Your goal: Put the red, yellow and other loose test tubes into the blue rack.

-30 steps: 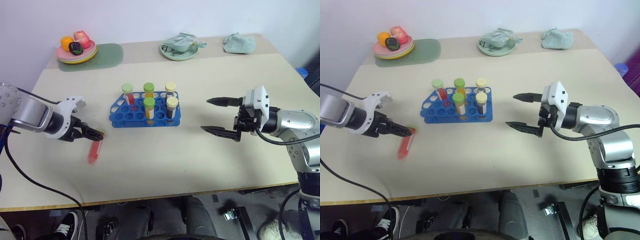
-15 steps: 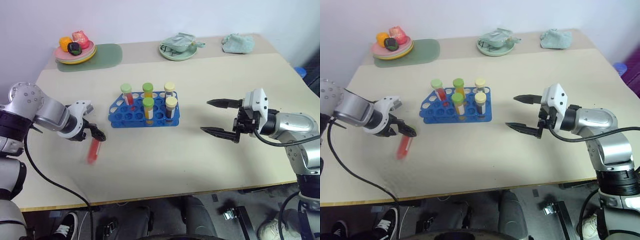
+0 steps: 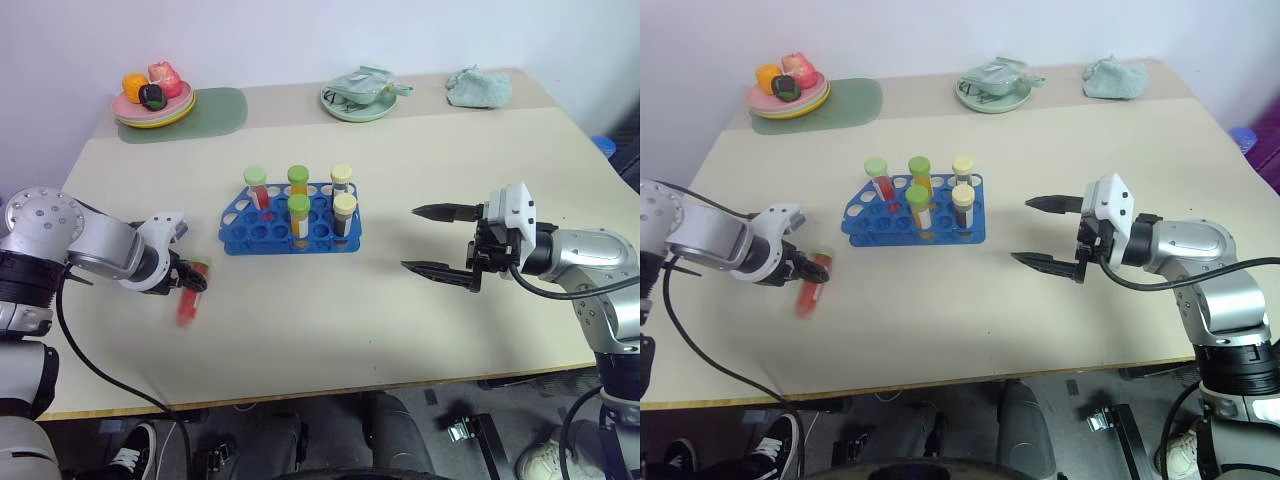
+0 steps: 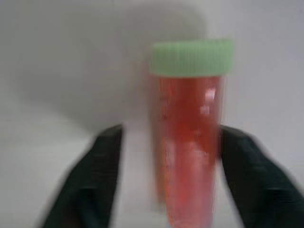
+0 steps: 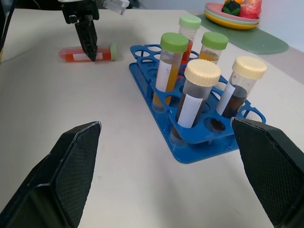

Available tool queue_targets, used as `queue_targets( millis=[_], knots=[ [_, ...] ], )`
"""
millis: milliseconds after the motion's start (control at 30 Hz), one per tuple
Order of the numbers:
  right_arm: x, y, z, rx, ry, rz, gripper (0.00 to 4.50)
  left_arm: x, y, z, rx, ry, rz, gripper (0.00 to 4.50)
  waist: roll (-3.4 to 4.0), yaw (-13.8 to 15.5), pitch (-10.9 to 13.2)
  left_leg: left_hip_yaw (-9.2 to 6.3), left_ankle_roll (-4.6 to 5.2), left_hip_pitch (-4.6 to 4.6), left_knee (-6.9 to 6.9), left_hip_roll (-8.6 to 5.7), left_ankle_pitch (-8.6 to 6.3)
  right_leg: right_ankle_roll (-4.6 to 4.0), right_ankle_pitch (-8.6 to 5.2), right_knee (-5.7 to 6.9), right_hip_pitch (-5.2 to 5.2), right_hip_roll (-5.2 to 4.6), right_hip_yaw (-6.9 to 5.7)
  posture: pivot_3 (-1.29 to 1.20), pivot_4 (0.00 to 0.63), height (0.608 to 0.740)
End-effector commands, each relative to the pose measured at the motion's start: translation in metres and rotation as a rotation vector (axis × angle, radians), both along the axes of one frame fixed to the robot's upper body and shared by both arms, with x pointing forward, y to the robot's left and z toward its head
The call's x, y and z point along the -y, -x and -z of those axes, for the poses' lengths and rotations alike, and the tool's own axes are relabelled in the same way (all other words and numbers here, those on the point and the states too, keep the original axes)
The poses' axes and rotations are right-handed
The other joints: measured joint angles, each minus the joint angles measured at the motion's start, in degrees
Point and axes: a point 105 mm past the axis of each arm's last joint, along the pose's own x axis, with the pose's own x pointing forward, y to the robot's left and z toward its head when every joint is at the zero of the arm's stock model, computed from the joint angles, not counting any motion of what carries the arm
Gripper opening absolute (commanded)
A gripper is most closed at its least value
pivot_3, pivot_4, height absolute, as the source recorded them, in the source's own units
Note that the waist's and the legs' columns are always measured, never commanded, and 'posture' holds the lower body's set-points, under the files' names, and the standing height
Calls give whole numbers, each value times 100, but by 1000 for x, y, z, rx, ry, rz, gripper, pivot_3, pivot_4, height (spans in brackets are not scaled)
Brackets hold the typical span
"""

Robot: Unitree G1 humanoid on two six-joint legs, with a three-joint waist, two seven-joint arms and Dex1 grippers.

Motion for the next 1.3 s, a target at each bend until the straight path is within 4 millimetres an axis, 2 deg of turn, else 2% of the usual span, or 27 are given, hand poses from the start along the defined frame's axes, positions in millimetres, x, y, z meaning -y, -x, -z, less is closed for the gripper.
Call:
queue_targets(
  millis=[33,367,433,500,633,767,867,933,1000,1067,1133,1300],
  knots=[
    [-4,3,-9,50,-5,-18,4500,0,-1,-5,32,3,-10,1244,0,4,0,0,0,0,0,0,0,0,0,0,0,0,0,0,150,740],
    [-3,3,-10,58,3,-13,4500,1,0,-2,50,-7,-15,1244,3,14,-2,0,0,2,2,0,0,0,0,2,3,-1,0,0,150,740],
    [-3,3,-9,58,6,-13,4500,1,-1,-4,66,-18,-14,961,4,14,-2,0,0,2,2,0,0,0,0,2,3,-2,0,0,150,740],
    [-3,3,-9,56,7,-13,4500,1,1,-8,80,-14,3,961,4,15,-2,0,0,2,2,0,0,0,0,2,3,-2,0,0,150,740],
    [-2,4,-8,55,8,-7,4500,-11,-3,-26,167,-52,-31,961,4,7,-2,1,0,1,2,0,0,0,0,1,2,-1,1,0,150,740],
    [1,4,-7,56,4,8,4500,-20,-12,-60,410,-182,-24,961,4,2,-2,4,-1,1,0,1,0,0,0,2,0,-1,1,0,150,740],
    [2,4,-6,55,0,17,4500,-29,-20,-84,604,-230,-50,961,4,19,-2,7,-1,1,-1,2,-1,0,0,1,2,-1,1,0,150,740],
    [2,3,-7,57,-2,23,4500,-32,-27,-107,796,-201,-107,961,4,19,-3,10,-1,1,-3,2,-1,0,0,0,3,-2,2,0,150,740],
    [2,3,-7,64,5,19,4500,-13,-23,-128,986,-233,55,961,3,16,-2,9,-1,-1,-3,5,-1,-1,0,-2,2,0,1,0,150,740],
    [0,1,-10,73,0,19,4500,14,-20,-141,1173,-187,200,961,3,32,-2,31,-1,-4,-6,7,-1,-1,0,-3,2,0,2,0,150,740],
    [0,-1,-13,78,-10,24,4500,30,-15,-146,1309,-121,303,961,6,73,-3,42,-1,-4,-5,6,-1,-1,0,-10,4,-6,1,0,150,740],
    [3,-2,-14,81,-7,39,4500,32,-13,-143,1442,54,331,961,7,135,-4,64,2,1,-5,14,-3,-1,1,-9,3,-3,9,0,150,740]
  ],
)
